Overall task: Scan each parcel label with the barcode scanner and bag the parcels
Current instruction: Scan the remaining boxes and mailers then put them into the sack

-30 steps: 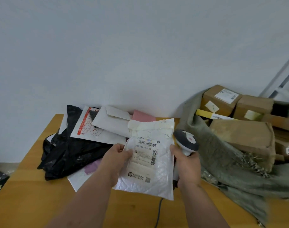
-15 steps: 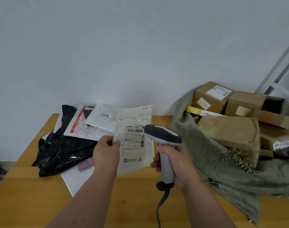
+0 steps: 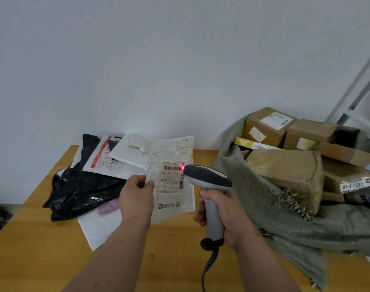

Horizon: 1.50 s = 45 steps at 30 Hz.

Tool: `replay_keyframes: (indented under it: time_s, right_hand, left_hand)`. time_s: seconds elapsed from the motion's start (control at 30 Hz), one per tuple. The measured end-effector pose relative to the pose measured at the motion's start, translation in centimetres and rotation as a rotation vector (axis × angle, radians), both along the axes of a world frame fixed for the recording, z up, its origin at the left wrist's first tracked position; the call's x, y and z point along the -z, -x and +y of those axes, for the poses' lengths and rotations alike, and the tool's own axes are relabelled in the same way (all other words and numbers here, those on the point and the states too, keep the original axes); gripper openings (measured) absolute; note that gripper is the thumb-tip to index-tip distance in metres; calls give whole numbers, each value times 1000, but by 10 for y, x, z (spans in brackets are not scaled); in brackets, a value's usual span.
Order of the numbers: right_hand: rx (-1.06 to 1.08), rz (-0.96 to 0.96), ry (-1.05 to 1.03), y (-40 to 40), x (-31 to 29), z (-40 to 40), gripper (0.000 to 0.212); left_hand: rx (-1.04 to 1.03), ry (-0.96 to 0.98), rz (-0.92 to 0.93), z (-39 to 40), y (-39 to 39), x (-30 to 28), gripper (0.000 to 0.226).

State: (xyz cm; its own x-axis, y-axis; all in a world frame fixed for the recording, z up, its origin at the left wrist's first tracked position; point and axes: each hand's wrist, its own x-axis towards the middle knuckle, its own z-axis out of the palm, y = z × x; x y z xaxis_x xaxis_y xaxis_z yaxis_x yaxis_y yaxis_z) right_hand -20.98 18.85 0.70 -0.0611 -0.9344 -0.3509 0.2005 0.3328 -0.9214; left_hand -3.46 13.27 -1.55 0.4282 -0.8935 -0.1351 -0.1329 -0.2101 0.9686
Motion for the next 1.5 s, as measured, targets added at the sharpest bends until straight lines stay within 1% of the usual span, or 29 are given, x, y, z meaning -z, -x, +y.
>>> replay_keyframes:
  time_s: [0.37,0.57,0.67,0.83,0.93,1.13,1.2,1.33,1.5]
  right_hand:
    - [-50,31,24,10,-5,8,18]
    - [-5,32,12,8,-9,9,13]
    - [39,32,7,5,-11,10,13]
    - [144,62,22,-2,-15,8,16]
    - [217,53,30,-8,-19,8,15]
    - [357,43,58,-11,-24,10,13]
    - [411,48,76,-9,-27,11,13]
    - [530,24,145,4,-37,15,7]
    - [627,-1,238,37,-58,15,6]
  left_hand:
    - [-26,36,-21,14,13,-7,7]
    - [5,53,-39,11,13,-11,6]
    - [31,54,-86,3,11,-12,6]
    - [69,79,-93,-5,8,-17,4]
    - [110,103,-114,-9,6,-22,7]
    - [158,176,-204,-17,7,-37,7]
    - [179,214,-239,-17,12,-44,10]
    - [225,302,-281,-20,33,-61,12]
    - [300,431,-329,-33,77,-84,13]
